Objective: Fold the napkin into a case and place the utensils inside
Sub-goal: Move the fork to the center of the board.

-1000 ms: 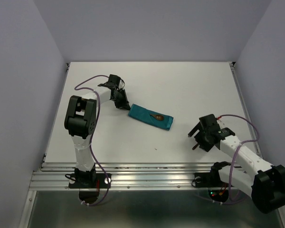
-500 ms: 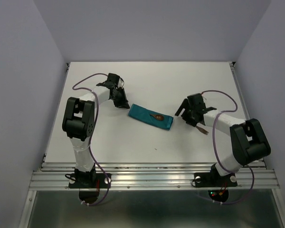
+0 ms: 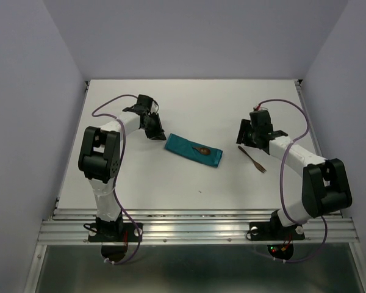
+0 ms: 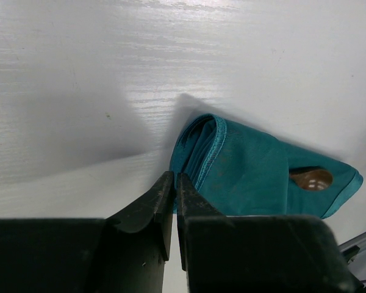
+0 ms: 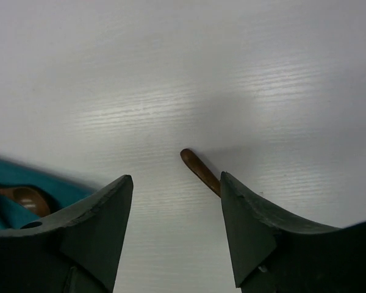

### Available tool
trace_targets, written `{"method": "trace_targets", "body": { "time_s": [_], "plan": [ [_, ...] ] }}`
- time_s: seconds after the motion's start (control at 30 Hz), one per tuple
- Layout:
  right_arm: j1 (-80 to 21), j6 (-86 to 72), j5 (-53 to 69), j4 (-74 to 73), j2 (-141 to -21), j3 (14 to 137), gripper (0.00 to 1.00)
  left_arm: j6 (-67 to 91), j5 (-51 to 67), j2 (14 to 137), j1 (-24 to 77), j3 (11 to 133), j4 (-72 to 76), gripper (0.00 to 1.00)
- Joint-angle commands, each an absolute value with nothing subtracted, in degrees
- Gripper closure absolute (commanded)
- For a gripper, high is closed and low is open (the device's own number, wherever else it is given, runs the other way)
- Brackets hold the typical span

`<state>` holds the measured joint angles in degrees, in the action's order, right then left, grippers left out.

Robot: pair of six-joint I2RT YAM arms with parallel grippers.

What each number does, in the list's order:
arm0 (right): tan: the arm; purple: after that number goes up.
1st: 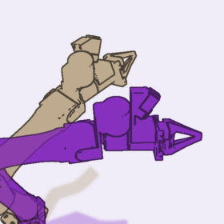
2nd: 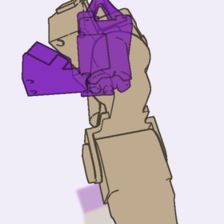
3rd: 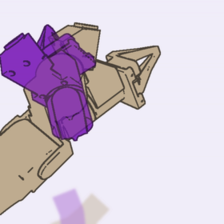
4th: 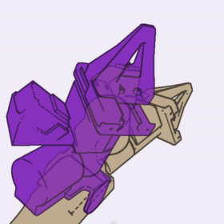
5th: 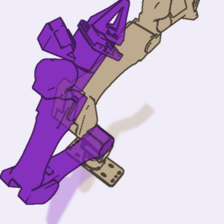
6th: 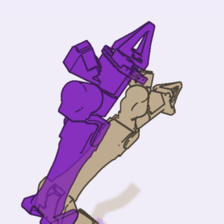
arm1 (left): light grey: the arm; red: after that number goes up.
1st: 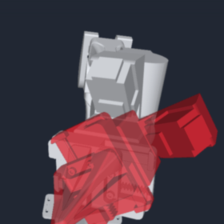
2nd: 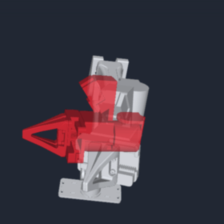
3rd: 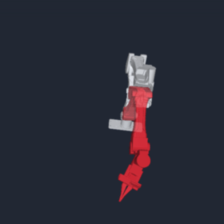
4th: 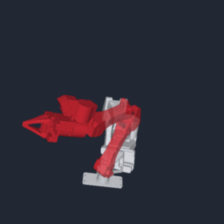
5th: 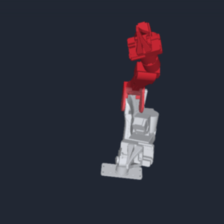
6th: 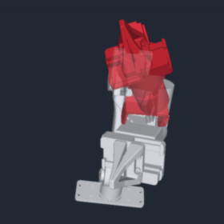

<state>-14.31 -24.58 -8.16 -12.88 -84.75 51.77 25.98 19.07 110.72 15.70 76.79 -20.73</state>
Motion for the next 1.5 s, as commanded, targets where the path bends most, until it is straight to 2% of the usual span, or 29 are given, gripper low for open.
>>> {"method": "trace_targets", "body": {
  "time_s": [0.0,0.3,0.57,0.73,0.8,0.83,1.0,1.13,1.27,1.3,1.33,1.47],
  "plan": [
    [-14.4,-16.4,-10.7,-19.2,-86.0,52.4,0.37,25.6,19.1,108.2,16.0,78.0,-20.6,0.81],
    [-13.9,-12.7,-11.2,-21.5,-88.6,50.4,0.37,25.3,19.0,109.0,16.0,79.2,-21.5,0.81],
    [-13.4,-13.0,-7.5,-22.4,-93.4,51.7,0.54,25.5,18.9,108.9,16.0,78.8,-21.4,0.81],
    [-13.4,-12.8,-6.0,-23.3,-95.8,53.5,0.76,25.5,19.2,109.1,16.0,78.8,-21.4,0.81],
    [-13.4,-12.8,-5.3,-23.3,-96.4,54.8,0.78,25.5,19.2,109.2,16.0,79.1,-21.3,0.81],
    [-13.4,-12.9,-5.0,-23.2,-97.5,56.7,0.83,25.6,19.3,109.3,16.0,79.2,-21.3,0.81],
    [-13.4,-15.0,-3.7,-23.2,-102.8,63.3,0.86,25.7,19.3,109.2,16.0,79.2,-21.2,0.81],
    [-13.4,-16.7,-1.8,-23.3,-107.0,67.8,0.86,25.5,19.2,108.9,16.0,78.9,-21.4,0.81],
    [-13.4,-17.0,-2.7,-23.2,-106.3,67.6,0.72,25.4,19.1,108.6,16.0,78.5,-21.4,0.81],
    [-13.4,-17.0,-3.8,-23.2,-105.1,66.8,0.65,25.4,19.2,108.6,16.0,78.5,-21.4,0.81],
    [-13.4,-16.8,-4.0,-23.3,-104.6,66.3,0.62,25.4,19.1,108.7,16.0,78.6,-21.3,0.81],
    [-13.4,-16.4,-5.3,-24.2,-102.9,64.3,0.59,25.5,19.4,109.3,16.0,79.5,-21.4,0.81]
  ]
}}
